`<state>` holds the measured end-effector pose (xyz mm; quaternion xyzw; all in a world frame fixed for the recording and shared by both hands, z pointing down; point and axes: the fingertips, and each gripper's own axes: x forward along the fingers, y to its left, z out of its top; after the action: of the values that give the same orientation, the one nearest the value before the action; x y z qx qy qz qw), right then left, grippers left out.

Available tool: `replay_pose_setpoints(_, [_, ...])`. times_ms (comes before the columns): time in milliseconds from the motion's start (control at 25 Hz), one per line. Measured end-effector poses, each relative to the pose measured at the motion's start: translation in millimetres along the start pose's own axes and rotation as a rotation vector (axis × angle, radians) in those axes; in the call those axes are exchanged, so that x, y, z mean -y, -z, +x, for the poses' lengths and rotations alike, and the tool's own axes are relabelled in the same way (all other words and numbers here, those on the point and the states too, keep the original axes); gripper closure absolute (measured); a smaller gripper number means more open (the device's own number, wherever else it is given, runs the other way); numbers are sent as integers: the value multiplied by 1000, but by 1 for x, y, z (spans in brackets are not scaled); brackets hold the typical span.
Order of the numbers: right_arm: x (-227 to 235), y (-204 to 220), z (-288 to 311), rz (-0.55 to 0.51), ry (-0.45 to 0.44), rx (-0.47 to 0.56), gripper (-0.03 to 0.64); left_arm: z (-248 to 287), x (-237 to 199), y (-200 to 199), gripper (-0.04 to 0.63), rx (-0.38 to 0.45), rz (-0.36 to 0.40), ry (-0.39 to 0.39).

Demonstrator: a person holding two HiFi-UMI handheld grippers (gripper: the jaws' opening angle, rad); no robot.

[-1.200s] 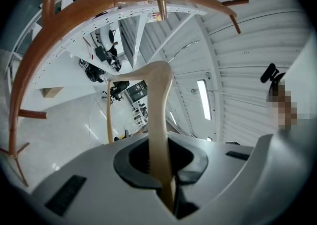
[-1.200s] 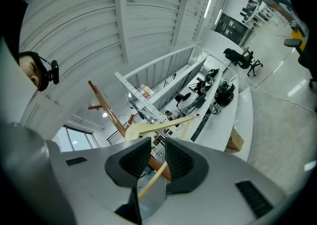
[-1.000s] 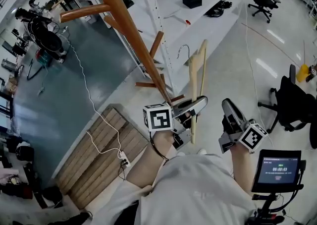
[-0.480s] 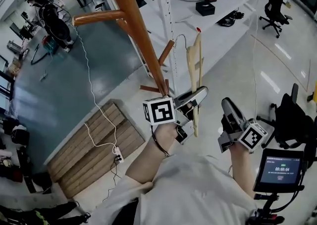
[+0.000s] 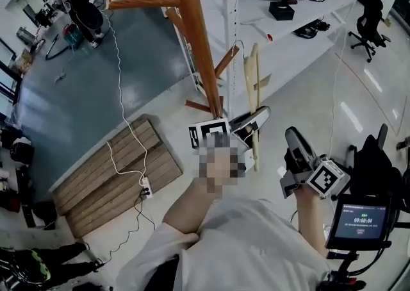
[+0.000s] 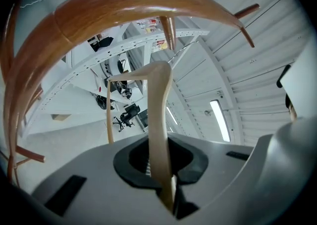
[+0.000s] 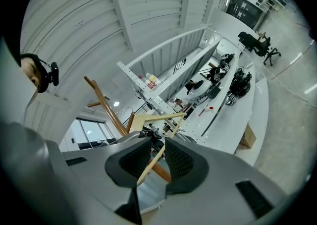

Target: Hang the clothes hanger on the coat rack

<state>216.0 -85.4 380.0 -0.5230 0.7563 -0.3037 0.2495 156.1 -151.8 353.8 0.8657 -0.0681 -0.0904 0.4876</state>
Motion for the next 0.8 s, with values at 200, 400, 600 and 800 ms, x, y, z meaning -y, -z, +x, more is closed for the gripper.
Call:
replay_pose_setpoints(200, [3, 3, -2, 1, 5, -10, 522, 2, -12, 0, 565, 22, -31, -21])
replay_pose_setpoints(400, [6, 4, -7, 10, 14, -16, 522, 1, -20, 4, 565, 40, -54, -43])
replay_pose_setpoints(600, [5, 8, -7, 14, -1, -25, 522, -4, -22, 3, 565, 58, -39, -60])
replay_pose_setpoints(800, [6, 11, -2, 27, -3, -45, 522, -6, -30, -3, 566, 92, -72, -76])
